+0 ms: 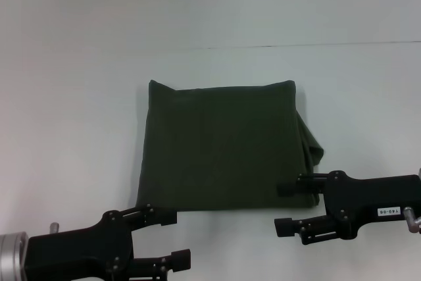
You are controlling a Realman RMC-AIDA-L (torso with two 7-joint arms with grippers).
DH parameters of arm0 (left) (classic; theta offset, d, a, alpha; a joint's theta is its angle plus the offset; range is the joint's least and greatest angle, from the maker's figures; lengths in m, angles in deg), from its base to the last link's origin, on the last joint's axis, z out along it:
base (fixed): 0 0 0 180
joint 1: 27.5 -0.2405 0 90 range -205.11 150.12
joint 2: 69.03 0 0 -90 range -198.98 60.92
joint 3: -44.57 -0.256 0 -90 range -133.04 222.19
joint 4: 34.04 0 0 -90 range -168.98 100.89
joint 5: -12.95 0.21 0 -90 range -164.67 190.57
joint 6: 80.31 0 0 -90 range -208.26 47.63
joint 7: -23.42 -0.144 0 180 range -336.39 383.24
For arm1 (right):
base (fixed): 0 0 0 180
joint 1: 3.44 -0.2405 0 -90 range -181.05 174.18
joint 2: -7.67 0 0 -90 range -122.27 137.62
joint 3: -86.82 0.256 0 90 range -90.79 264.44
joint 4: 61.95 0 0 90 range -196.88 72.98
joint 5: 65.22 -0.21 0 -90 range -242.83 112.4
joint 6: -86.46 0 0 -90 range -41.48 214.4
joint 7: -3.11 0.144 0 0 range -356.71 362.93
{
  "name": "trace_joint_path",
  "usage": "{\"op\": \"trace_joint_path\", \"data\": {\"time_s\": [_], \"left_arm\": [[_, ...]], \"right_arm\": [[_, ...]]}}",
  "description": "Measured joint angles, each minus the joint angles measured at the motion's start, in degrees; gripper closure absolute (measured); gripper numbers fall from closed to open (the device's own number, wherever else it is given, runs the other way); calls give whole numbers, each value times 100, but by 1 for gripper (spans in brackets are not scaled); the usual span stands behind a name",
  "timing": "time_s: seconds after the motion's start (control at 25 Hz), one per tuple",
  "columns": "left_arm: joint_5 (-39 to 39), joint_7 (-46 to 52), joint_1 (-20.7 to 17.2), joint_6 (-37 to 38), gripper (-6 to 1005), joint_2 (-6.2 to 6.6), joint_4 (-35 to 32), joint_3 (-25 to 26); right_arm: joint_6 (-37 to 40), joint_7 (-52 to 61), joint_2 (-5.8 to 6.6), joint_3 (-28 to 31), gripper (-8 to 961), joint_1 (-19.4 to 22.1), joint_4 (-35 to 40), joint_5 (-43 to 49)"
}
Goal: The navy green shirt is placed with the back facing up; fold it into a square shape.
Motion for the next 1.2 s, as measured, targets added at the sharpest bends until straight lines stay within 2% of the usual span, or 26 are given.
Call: {"op": "trace_joint_path", "data": {"time_s": [1.2], "left_arm": [[-33, 74, 20, -4, 114, 18, -4, 8]], "right_arm": [[-17, 3, 17, 10, 37, 21, 9, -35]]}}
